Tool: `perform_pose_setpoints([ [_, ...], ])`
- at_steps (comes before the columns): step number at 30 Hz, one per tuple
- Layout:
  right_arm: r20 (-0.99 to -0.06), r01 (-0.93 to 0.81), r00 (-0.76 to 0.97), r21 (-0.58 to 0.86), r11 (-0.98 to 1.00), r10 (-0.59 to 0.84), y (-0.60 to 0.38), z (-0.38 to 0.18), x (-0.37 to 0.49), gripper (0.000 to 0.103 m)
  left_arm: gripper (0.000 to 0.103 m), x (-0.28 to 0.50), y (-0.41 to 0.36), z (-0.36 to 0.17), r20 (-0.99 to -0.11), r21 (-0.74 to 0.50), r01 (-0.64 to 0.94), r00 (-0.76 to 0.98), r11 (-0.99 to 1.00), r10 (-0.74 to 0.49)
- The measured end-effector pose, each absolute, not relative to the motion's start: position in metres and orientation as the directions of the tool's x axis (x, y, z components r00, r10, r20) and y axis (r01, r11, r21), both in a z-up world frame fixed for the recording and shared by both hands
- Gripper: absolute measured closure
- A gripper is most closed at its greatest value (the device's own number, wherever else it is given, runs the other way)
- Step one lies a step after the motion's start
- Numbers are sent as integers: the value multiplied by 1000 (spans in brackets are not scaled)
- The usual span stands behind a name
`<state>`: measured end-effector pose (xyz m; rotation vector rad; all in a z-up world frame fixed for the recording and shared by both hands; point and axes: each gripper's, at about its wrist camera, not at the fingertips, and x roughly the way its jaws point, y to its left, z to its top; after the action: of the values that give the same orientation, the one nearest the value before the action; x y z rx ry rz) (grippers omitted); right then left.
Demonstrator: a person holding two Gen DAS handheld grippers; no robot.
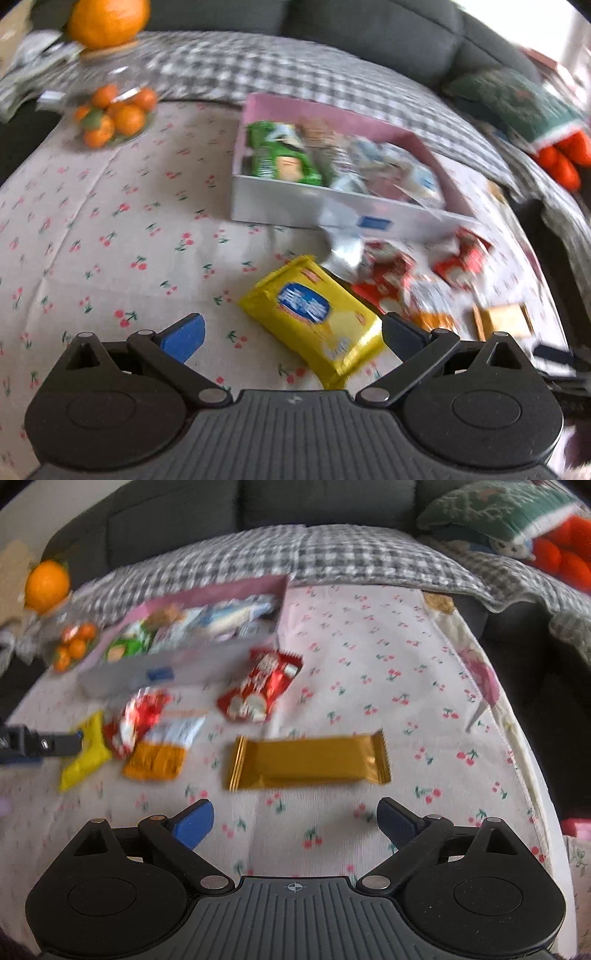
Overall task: Organize snacks
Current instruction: 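Grasp the yellow cracker pack with the left tool while the right tool grasps the gold bar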
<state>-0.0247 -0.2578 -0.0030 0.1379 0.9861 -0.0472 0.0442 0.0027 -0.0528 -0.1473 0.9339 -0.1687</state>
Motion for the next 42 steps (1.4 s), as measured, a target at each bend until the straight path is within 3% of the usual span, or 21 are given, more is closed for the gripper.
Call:
perform_pose_setpoints([
  [7,-838,313,546,179,933,-22,-270,2,3,6,2,61,0,-58,-819,-193,-88,564,977,-111],
  [15,-870,431,468,70,900,-157,-267,-13,27,6,5,62,-13,-57,-822,-121,-109,568,987,-38],
  [24,-869,281,469,-26,959,-161,-255,-19,31,6,22,58,-12,-56,-821,-114,73,554,991,-135],
  [34,-862,88,503,-15,996,-57,-268,-15,4,6,21,50,11,-58,-826,-141,248,504,958,-252],
  [42,-874,181,485,129,975,26,-284,-2,-1,6,12,46,22,-45,-829,-217,186,484,958,-282],
])
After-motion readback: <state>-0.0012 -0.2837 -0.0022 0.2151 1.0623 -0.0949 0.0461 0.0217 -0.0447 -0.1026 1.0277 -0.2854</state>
